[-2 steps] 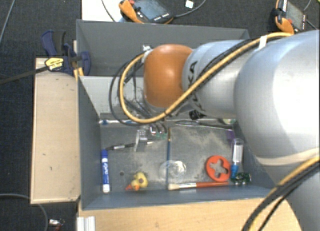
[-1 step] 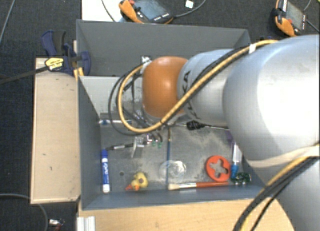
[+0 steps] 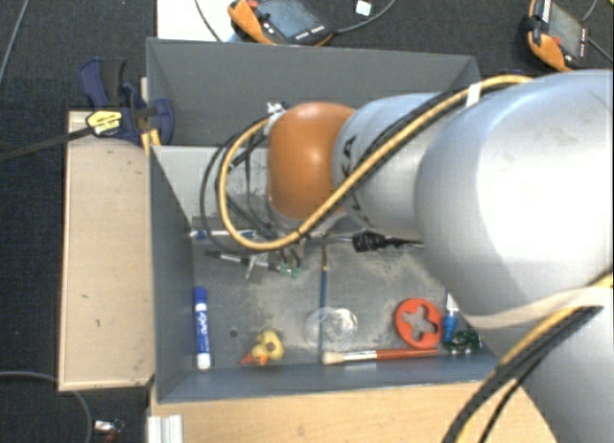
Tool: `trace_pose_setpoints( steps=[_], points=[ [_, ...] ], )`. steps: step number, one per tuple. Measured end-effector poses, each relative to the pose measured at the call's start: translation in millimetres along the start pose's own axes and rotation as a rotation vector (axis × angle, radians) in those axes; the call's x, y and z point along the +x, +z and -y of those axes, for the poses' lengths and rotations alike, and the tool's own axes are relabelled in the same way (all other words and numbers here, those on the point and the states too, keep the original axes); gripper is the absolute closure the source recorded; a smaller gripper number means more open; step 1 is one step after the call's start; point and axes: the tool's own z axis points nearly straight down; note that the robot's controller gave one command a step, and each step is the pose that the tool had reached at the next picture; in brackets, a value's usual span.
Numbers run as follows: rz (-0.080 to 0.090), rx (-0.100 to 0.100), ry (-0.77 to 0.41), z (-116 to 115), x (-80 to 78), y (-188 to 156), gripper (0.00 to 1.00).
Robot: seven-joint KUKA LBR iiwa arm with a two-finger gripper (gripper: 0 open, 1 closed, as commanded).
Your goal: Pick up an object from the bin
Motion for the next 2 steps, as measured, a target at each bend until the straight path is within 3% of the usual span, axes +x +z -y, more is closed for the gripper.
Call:
trace_pose_setpoints(
  steps=[2],
  points=[
    [-0.002, 0.001, 0.002, 0.6, 0.8, -7.1, 1.0]
  ],
)
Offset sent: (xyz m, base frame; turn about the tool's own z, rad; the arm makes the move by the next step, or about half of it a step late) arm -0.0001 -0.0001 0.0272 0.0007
